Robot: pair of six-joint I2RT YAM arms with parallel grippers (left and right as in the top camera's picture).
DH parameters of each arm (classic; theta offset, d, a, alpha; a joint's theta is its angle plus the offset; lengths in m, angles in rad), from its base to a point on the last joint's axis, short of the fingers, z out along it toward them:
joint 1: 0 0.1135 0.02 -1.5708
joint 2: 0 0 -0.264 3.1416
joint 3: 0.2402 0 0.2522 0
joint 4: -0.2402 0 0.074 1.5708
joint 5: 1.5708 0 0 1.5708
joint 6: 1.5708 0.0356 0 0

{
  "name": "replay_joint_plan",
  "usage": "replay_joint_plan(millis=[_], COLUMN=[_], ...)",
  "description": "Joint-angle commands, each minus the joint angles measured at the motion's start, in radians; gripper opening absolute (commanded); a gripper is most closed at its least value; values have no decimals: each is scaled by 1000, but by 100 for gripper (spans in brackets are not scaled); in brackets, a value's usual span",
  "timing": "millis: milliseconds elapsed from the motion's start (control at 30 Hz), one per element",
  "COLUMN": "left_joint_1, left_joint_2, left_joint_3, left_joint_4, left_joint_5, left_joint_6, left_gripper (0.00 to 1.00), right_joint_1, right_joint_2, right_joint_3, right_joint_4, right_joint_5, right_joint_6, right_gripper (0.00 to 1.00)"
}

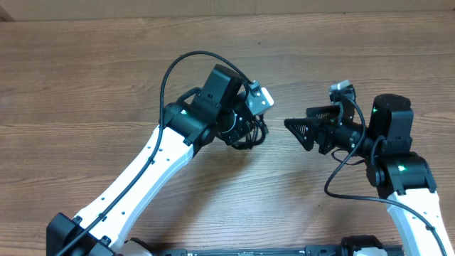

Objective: Untangle cables
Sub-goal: 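Grasp the cable bundle with the left gripper and lift it, then move the right gripper to the lifted bundle and grasp cables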

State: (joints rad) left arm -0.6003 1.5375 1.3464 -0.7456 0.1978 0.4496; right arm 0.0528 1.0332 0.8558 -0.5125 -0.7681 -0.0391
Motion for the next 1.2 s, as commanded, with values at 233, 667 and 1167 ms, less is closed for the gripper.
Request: replay_joint_plan(millis=[233, 667, 1167], left_joint_1=[100, 96, 62], left_joint_2=[-52, -52, -51], left_joint_3=[49, 49, 49], left_joint_4=[0, -3, 2], left_joint_5=[359, 517, 489], left_joint_6=[45, 83, 132], left_gripper=[4, 4, 4], right_joint_1=[-2, -2, 34], right_joint_2=[-3, 2, 2], right_joint_3=[26, 26, 26], right_joint_4=[-35, -32, -35], right_joint_5=[-230, -351, -371], right_joint_6=[-329, -469, -621], right_gripper=[41, 45, 50])
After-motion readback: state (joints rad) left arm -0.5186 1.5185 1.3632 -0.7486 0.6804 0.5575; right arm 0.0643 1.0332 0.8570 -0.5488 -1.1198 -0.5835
